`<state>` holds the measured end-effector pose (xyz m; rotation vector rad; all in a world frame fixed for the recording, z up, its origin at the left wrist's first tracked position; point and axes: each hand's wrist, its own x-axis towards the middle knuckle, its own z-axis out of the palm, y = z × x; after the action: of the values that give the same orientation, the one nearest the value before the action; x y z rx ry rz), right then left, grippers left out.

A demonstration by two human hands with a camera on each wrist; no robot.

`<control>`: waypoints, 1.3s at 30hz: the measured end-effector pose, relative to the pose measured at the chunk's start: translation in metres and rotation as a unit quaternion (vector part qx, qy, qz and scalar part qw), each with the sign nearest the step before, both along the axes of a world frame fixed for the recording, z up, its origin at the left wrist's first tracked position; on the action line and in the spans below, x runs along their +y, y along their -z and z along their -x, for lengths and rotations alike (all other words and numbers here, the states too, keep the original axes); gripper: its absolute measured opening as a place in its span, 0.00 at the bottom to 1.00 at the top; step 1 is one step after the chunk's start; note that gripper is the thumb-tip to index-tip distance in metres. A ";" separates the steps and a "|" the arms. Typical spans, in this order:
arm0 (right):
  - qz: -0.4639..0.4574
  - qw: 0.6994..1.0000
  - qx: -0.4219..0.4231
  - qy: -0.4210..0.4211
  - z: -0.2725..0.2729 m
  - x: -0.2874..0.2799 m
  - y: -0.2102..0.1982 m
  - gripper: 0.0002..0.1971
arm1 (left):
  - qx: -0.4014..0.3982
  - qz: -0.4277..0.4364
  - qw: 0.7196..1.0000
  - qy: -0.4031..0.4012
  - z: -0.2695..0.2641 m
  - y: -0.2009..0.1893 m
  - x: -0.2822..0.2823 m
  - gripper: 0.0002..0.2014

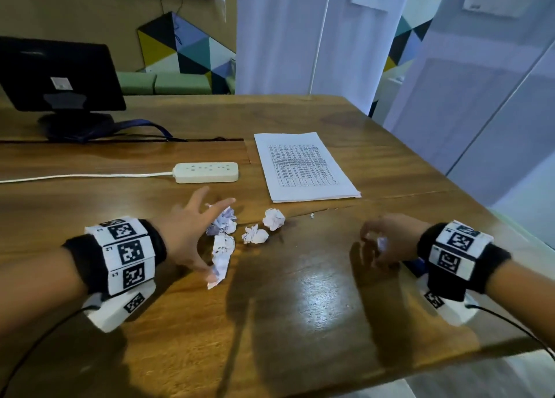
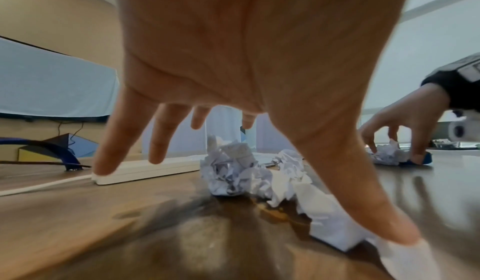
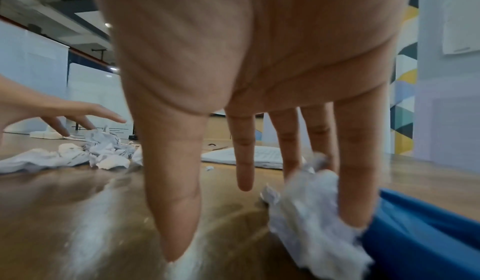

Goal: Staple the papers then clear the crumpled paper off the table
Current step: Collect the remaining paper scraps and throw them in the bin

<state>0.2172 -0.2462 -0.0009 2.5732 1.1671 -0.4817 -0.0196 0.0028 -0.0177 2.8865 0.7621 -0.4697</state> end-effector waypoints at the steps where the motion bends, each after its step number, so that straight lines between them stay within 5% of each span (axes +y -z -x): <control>1: 0.005 1.000 0.006 -0.003 0.000 -0.003 0.002 0.31 | 0.005 0.009 1.000 0.007 -0.005 -0.001 0.001 0.66; 5: -0.021 0.999 0.014 -0.024 -0.001 -0.009 0.009 0.26 | 0.021 0.039 0.998 0.035 -0.021 -0.002 0.002 0.61; 10: -0.065 0.997 0.027 -0.028 -0.007 -0.002 0.009 0.16 | 0.013 0.027 0.997 0.071 -0.027 0.004 -0.004 0.41; 14: -0.155 0.988 0.009 -0.008 -0.016 0.007 0.004 0.21 | -0.011 0.025 0.996 0.080 -0.026 0.008 -0.009 0.29; 18: -0.141 0.990 0.016 -0.006 -0.020 0.014 0.012 0.24 | -0.024 0.025 0.995 0.092 -0.026 0.010 -0.011 0.18; 27: -0.110 0.994 0.027 -0.005 -0.023 0.019 0.019 0.06 | -0.068 0.030 0.997 0.014 -0.032 0.002 0.003 0.36; 32: -0.193 0.980 0.047 -0.005 -0.023 0.024 0.008 0.04 | -0.035 0.039 0.999 -0.014 -0.053 -0.001 0.018 0.46; 35: -0.268 0.961 0.055 0.039 -0.031 0.026 -0.005 0.04 | 0.022 0.037 0.999 0.002 -0.060 0.002 0.018 0.43; 39: -0.327 0.939 0.048 0.096 -0.042 0.021 -0.015 0.05 | 0.017 -0.001 0.999 0.038 -0.066 0.009 0.012 0.27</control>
<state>0.2596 -0.2255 0.0137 3.2871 1.2779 -0.2885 0.0461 0.0144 -0.0264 2.9255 0.6609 -0.5273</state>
